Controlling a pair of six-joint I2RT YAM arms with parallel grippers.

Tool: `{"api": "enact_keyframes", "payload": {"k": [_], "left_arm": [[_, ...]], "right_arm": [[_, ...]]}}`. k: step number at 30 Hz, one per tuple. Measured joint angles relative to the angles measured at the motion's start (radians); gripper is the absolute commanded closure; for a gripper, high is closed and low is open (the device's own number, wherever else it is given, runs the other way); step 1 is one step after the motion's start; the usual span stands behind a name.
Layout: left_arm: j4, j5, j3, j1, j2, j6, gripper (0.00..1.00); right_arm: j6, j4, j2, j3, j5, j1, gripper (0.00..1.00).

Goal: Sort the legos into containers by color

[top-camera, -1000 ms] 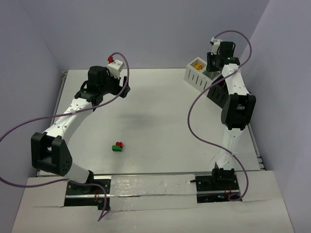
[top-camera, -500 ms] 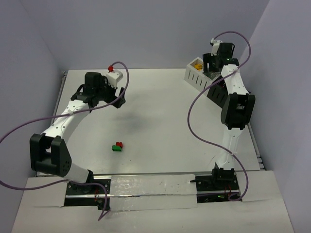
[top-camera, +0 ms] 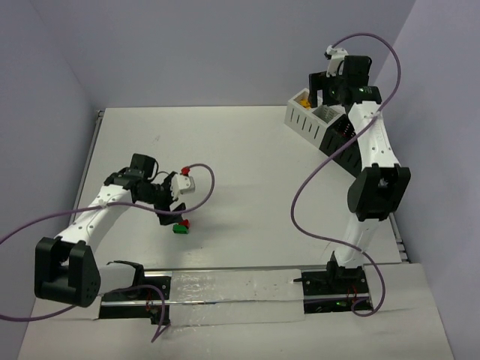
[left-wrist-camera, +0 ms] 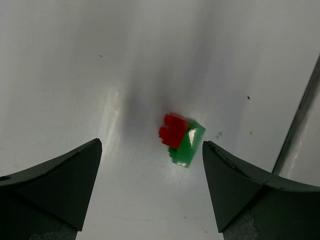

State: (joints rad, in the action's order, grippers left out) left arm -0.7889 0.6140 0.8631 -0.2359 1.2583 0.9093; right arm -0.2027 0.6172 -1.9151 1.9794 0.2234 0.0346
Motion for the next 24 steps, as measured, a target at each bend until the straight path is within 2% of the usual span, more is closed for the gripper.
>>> {"api": "enact_keyframes", "payload": {"k": [7,16,24], "left_arm": [[-0.008,-0.018,-0.173,0.0,-0.082,0.094,0.11],[0.059,-0.049,-0.251,0.0,-0.107,0.115,0.1],[0.131,-0.053,-0.256,0.0,-0.1,0.095,0.16]], "right_arm": [[-0.01,0.005,0.172,-0.105,0.03,-0.069,0.04],[-0.029,0.034,0.183,-0.136,0.032,-0.11,0.04],[-0.036,0.038,0.183,-0.136,0.03,-0.114,0.03]]}}
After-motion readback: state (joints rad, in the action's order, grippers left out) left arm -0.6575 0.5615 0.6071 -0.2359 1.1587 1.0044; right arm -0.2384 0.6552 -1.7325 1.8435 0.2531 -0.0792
